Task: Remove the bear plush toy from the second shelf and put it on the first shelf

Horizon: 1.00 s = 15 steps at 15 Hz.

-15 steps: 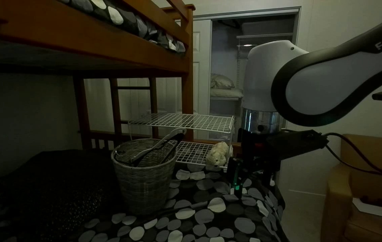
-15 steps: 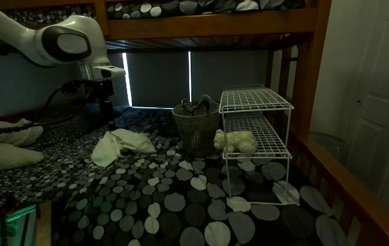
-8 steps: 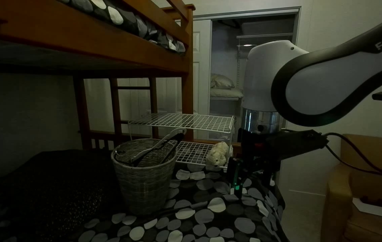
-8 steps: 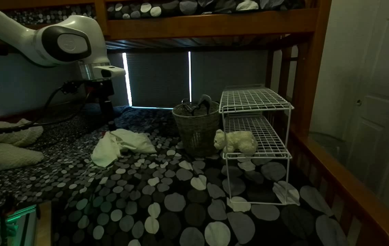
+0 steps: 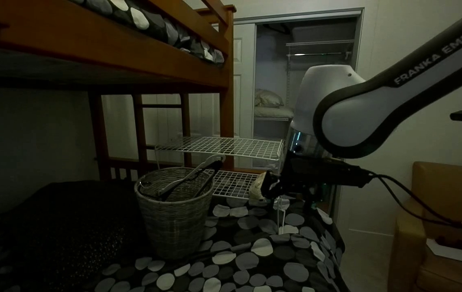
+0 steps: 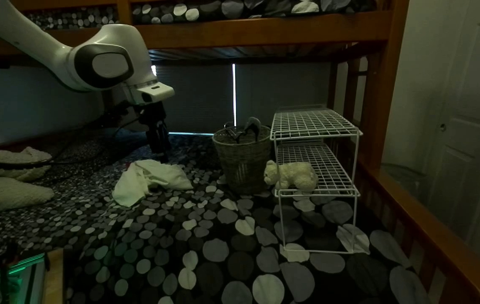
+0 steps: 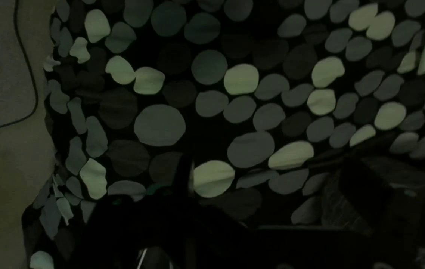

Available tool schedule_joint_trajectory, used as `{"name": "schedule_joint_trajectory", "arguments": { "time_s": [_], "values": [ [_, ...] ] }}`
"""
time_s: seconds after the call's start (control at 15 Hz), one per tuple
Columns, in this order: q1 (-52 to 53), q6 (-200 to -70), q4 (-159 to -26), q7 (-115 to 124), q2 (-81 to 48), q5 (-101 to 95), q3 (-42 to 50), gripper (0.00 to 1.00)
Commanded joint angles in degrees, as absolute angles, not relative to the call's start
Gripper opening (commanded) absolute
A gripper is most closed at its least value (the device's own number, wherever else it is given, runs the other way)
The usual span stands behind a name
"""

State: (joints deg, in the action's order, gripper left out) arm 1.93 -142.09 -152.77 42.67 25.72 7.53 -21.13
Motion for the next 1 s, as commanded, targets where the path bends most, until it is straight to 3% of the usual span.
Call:
{"name": "schedule_joint_trajectory", "arguments": {
  "time_s": [0.0, 0.27, 0.33, 0.73, 0.87, 0.93],
  "values": [
    [-2.7, -151.2, -152.0, 50.3, 21.2, 4.0, -20.1, 1.00],
    [-11.0, -158.8, -150.7, 62.9, 20.0, -5.3, -22.5, 1.00],
    [-6.4, -157.1, -151.3, 57.1, 20.3, -2.5, -19.1, 1.00],
    [-9.1, -156.8, -148.9, 62.9, 17.6, -5.4, -20.8, 1.00],
    [-14.3, -157.5, -144.8, 71.1, 11.3, -12.7, -25.8, 1.00],
    [-22.4, -157.3, -143.1, 76.3, 10.6, -18.8, -32.4, 1.00]
  ]
}}
